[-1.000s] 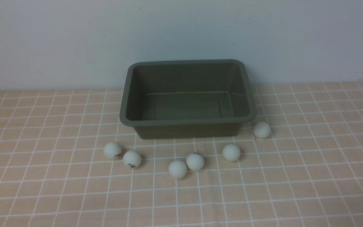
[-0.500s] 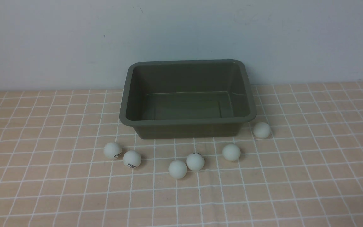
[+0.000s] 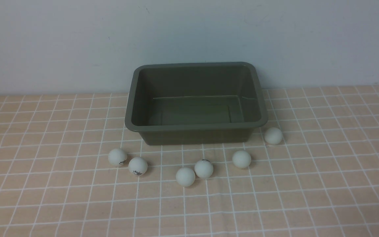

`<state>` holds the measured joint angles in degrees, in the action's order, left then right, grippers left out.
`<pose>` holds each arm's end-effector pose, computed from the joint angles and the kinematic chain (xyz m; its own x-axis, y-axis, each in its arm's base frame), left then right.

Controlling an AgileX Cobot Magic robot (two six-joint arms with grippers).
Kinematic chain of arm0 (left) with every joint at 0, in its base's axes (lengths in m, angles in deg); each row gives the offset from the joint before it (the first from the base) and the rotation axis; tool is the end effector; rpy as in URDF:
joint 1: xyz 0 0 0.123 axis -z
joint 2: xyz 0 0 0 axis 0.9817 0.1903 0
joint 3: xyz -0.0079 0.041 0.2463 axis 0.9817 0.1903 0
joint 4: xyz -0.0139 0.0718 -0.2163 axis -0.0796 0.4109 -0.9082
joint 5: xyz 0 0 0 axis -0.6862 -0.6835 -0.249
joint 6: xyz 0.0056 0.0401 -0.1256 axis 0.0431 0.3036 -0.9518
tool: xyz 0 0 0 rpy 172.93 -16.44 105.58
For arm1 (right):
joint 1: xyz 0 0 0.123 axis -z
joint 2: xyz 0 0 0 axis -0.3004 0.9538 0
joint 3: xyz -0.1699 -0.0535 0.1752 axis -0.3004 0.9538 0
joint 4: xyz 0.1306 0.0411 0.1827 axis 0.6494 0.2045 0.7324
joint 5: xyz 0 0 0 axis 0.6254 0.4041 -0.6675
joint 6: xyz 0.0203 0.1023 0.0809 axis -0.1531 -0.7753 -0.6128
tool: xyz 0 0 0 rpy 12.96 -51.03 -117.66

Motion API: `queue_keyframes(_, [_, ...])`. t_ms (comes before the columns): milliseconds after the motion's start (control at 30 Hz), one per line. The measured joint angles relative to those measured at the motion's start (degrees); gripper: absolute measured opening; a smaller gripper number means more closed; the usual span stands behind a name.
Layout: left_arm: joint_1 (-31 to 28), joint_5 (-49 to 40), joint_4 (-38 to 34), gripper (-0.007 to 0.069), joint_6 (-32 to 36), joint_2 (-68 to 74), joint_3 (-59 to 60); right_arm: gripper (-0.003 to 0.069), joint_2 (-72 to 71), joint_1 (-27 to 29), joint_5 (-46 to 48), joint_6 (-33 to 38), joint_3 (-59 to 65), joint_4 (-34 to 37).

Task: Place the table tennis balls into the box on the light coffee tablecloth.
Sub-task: 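Reach for and grasp a ping pong ball on the table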

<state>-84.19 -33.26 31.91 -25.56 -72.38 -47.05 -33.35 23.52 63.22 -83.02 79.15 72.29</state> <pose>0.1017 0.0050 0.1577 -0.3232 0.0041 -0.9463 -0.0490 0.9986 0.0210 0.1065 -0.0158 0.1624 -0.2622 0.1866 -0.9468 0.1814 0.9732 0.1416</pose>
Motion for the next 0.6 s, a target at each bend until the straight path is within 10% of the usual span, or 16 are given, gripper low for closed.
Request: queue_keyframes(600, [0.00, 0.00, 0.00, 0.0066, 0.00, 0.00, 0.00, 0.0305, 0.11, 0.00, 30.79, -0.43, -31.42, 2.96])
